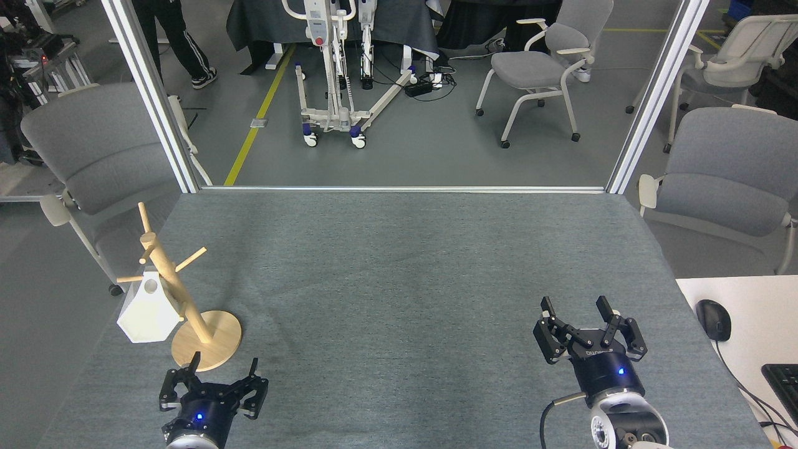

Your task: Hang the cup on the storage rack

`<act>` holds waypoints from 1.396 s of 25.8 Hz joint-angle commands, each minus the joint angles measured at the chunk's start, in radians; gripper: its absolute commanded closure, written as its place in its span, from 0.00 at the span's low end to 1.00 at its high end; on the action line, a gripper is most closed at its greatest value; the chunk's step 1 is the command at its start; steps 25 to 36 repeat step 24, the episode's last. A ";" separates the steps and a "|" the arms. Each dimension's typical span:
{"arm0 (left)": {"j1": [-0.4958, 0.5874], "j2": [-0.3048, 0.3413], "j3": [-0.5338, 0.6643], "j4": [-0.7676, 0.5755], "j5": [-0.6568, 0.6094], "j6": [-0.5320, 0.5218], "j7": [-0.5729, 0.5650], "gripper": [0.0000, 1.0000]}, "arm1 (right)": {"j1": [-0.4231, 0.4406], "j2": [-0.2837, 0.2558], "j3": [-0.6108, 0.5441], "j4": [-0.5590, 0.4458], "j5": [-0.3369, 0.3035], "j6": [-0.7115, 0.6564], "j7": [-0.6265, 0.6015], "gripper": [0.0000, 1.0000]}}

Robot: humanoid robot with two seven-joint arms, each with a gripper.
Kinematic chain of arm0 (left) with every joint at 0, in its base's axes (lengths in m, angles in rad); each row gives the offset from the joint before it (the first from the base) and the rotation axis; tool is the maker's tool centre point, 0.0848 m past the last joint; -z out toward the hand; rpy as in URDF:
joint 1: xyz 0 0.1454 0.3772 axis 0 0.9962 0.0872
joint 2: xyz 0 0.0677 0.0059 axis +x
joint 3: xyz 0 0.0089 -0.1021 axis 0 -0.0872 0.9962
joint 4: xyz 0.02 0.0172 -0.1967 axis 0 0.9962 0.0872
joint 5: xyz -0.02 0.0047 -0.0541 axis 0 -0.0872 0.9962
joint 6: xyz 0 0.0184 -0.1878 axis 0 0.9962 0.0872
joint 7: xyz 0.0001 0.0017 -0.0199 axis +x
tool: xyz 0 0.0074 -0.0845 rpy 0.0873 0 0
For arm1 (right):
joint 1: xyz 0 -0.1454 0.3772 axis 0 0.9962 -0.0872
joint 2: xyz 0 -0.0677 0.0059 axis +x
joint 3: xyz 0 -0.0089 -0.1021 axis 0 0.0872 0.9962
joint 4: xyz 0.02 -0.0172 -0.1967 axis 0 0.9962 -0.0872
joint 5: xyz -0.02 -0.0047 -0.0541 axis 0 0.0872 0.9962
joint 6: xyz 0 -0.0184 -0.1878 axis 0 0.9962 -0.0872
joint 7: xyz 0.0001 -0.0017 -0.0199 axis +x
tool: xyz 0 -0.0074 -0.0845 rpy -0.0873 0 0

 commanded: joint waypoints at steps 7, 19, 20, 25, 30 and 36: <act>-0.047 -0.037 -0.313 -0.098 0.193 0.169 0.023 0.02 | -0.044 -0.007 0.000 0.003 -0.001 -0.001 -0.002 0.01; -0.101 -0.039 -0.528 -0.095 0.247 0.414 0.006 0.02 | -0.074 -0.002 -0.002 0.084 -0.003 -0.001 -0.005 0.01; -0.101 -0.039 -0.525 -0.095 0.247 0.414 0.006 0.02 | -0.074 -0.002 -0.002 0.084 -0.003 -0.001 -0.005 0.01; -0.101 -0.039 -0.519 -0.093 0.248 0.414 0.003 0.02 | -0.074 -0.001 -0.004 0.084 -0.003 -0.002 -0.006 0.01; -0.101 -0.039 -0.519 -0.093 0.248 0.414 0.003 0.02 | -0.074 -0.001 -0.004 0.084 -0.003 -0.002 -0.006 0.01; -0.101 -0.039 -0.519 -0.093 0.248 0.414 0.003 0.02 | -0.074 -0.001 -0.004 0.084 -0.003 -0.002 -0.006 0.01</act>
